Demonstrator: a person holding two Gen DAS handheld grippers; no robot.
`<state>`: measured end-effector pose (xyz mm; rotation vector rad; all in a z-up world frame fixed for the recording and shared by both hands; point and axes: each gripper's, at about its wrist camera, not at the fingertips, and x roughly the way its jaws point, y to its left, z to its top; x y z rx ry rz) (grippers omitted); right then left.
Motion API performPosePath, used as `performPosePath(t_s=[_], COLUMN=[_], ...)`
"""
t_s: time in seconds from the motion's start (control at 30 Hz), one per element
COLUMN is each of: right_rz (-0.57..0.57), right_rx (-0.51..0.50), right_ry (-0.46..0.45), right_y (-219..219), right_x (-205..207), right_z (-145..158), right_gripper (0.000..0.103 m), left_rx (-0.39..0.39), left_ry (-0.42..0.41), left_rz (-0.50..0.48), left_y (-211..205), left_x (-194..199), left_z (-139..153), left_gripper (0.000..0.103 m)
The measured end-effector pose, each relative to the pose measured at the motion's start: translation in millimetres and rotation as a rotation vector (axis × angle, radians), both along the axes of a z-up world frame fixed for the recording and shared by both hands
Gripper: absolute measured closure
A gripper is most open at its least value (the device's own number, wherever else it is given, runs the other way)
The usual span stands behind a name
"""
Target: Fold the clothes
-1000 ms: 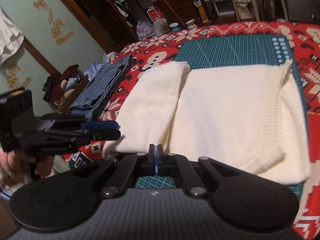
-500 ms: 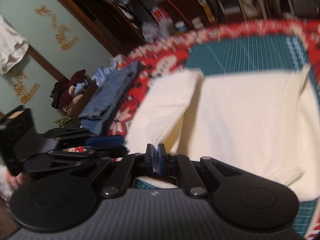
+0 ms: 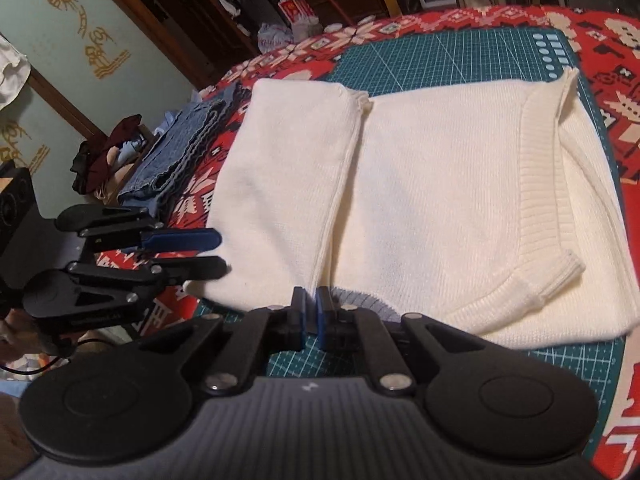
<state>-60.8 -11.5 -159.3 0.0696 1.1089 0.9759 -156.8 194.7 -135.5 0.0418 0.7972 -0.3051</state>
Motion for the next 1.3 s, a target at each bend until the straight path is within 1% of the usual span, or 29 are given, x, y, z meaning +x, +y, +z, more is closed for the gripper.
performPosePath(t_s=[0.03,0.07,0.17,0.23,0.3,0.37,0.43,0.47,0.53,0.57,0.63,0.67,0.7,0.73,0.83,0.9,0.93,1.0,1.07,1.13,1.17,1.23,1.27,1.3], right_rz=[-0.004,-0.010,-0.024,-0.021,-0.016,-0.017,-0.035,-0.047,-0.063,-0.069,-0.067,-0.061,-0.055,-0.051,-0.040,-0.040,-0.045,-0.056,-0.070,-0.087,-0.090,-0.096,-0.098,-0.101], right_rx=[0.004,0.011,0.033,0.042,0.046,0.052,0.068,0.079,0.097,0.107,0.125,0.131,0.137,0.134,0.115,0.117,0.107,0.078,0.033,-0.008,-0.012,-0.006,-0.003,0.000], right_ry=[0.000,-0.013,-0.066,-0.093,-0.113,-0.120,-0.097,-0.080,-0.038,-0.016,0.006,0.003,0.000,-0.020,-0.099,-0.143,-0.151,-0.156,-0.158,-0.148,-0.149,-0.149,-0.148,-0.147], right_y=[-3.6,-5.1,-5.0,3.9,18.8,34.8,51.5,58.6,71.7,78.1,87.0,90.7,94.5,94.9,91.9,84.9,82.1,77.7,78.7,81.0,81.6,80.8,80.3,79.8], right_x=[1.7,4.7,19.1,35.1,53.6,73.4,95.3,105.9,120.4,127.1,130.8,129.4,127.9,123.5,106.5,99.6,99.7,102.3,106.8,110.0,111.0,111.7,112.0,112.3], right_z=[1.7,6.0,22.7,28.9,30.8,29.8,22.6,18.0,7.2,1.7,-5.6,-7.5,-9.5,-6.4,9.1,23.1,26.0,28.1,18.5,3.5,-3.5,-7.1,-8.0,-8.9], right_gripper=[0.089,0.082,0.080,0.077,0.069,0.064,0.063,0.062,0.058,0.052,0.050,0.055,0.084,0.095,0.094,0.094,0.094,0.094,0.094,0.094,0.094,0.094,0.092,0.087], left_rx=[-0.033,-0.068,-0.177,-0.221,-0.238,-0.219,-0.191,-0.189,-0.203,-0.208,-0.218,-0.223,-0.218,-0.213,-0.209,-0.191,-0.167,-0.132,-0.134,-0.100,-0.082,-0.064,-0.069,-0.075], left_ry=[0.004,0.008,0.011,-0.004,-0.013,-0.016,-0.013,-0.005,0.008,0.006,0.001,-0.001,-0.005,-0.009,-0.042,-0.067,-0.071,-0.054,-0.038,-0.043,-0.053,-0.053,-0.047,-0.041], left_rz=[0.012,0.024,0.082,0.125,0.169,0.197,0.219,0.229,0.248,0.245,0.236,0.232,0.223,0.214,0.160,0.106,0.086,0.079,0.084,0.070,0.063,0.065,0.071,0.078], left_y=[4.8,9.6,27.4,42.1,56.5,67.8,77.3,82.9,90.5,90.7,90.6,90.6,88.5,86.2,74.6,65.4,60.2,53.7,50.7,44.7,42.1,39.1,39.6,40.3], left_x=[0.7,1.3,7.2,15.1,28.5,44.1,60.7,68.4,80.7,82.8,86.7,88.6,88.0,87.3,83.2,82.2,82.6,87.7,92.9,96.0,96.3,96.9,96.2,95.5], left_z=[2.2,4.5,15.3,23.3,27.7,26.8,21.9,17.9,11.9,11.0,9.2,8.3,8.4,8.7,14.5,17.0,16.2,9.1,2.2,-2.5,-3.9,-3.7,-1.1,1.6], left_gripper=[0.080,0.080,0.080,0.080,0.080,0.081,0.082,0.086,0.087,0.087,0.087,0.087,0.087,0.087,0.087,0.087,0.087,0.087,0.087,0.086,0.084,0.084,0.084,0.084])
